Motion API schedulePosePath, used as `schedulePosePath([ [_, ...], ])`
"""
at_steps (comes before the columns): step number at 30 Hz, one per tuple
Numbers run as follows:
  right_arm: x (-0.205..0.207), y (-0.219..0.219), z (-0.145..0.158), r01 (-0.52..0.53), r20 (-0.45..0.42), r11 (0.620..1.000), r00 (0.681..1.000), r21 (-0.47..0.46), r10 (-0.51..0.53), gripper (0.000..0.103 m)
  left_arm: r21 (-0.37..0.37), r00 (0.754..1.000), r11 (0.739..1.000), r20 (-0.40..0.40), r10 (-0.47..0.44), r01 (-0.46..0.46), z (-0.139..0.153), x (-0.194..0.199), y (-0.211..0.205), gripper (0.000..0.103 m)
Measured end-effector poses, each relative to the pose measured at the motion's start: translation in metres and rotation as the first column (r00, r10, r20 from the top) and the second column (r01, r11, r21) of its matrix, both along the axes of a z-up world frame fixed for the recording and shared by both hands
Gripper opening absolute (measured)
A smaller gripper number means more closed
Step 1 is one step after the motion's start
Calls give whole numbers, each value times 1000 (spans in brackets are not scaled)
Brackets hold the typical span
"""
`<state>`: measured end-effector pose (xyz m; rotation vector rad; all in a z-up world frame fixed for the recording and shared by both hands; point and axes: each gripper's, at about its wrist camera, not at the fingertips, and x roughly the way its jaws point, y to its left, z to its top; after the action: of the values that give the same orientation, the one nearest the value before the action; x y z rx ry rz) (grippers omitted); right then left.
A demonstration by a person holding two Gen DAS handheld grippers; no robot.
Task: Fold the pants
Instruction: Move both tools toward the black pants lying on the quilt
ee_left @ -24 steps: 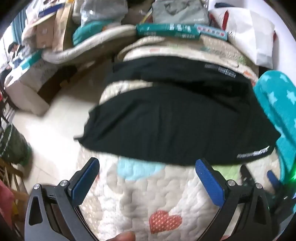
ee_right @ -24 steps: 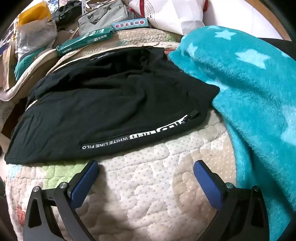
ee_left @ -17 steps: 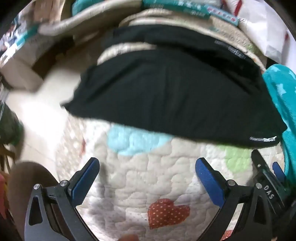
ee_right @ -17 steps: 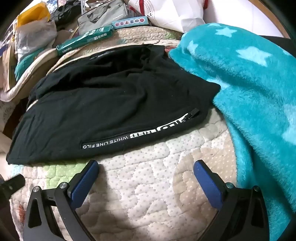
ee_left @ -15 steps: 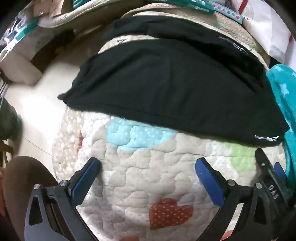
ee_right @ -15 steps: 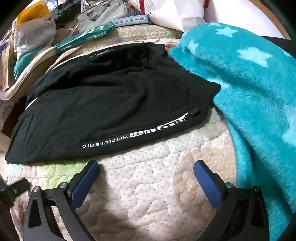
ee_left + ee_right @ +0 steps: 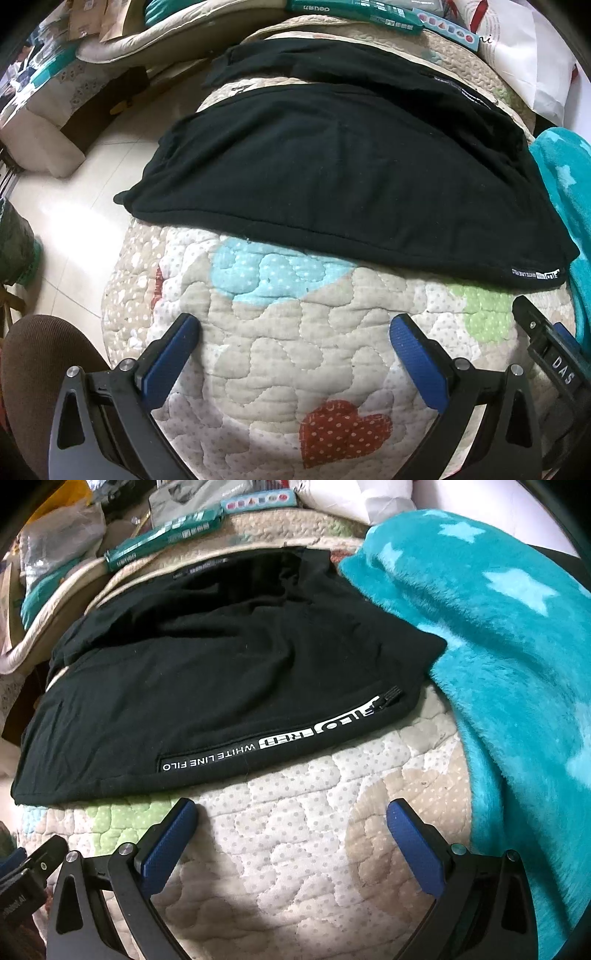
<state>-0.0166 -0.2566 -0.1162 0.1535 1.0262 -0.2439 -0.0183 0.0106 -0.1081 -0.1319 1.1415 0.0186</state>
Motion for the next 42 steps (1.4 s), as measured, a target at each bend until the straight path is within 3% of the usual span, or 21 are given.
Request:
schedulePosePath([
  [4,3,0,0,-25,-21,1000,999,10,25,103,-5,1000,1000,-24,-8,7,5,0,2,102],
  [6,1,0,0,-37,-19,999,999,15,37,103,-12,1000,1000,0,4,-4,11,-5,5,99],
  [13,-15,10,9,-93,11,995,996,31,93,103,24,981,999,188,43,-48,59,-25,16,98],
  [21,-36,31,43,-160,154,982,973,-104,175,103,110,914,992,406,10,-60,116,-52,9,98],
  [28,-44,41,70,-187,240,962,942,-200,233,103,177,834,980,551,-22,-91,150,-81,-2,98],
  [31,-50,45,76,-188,263,955,932,-229,247,103,176,821,981,570,-38,-77,159,-89,-4,99],
  [42,-54,42,78,-190,288,955,924,-228,253,103,122,825,992,564,-44,-31,161,-97,-3,99],
])
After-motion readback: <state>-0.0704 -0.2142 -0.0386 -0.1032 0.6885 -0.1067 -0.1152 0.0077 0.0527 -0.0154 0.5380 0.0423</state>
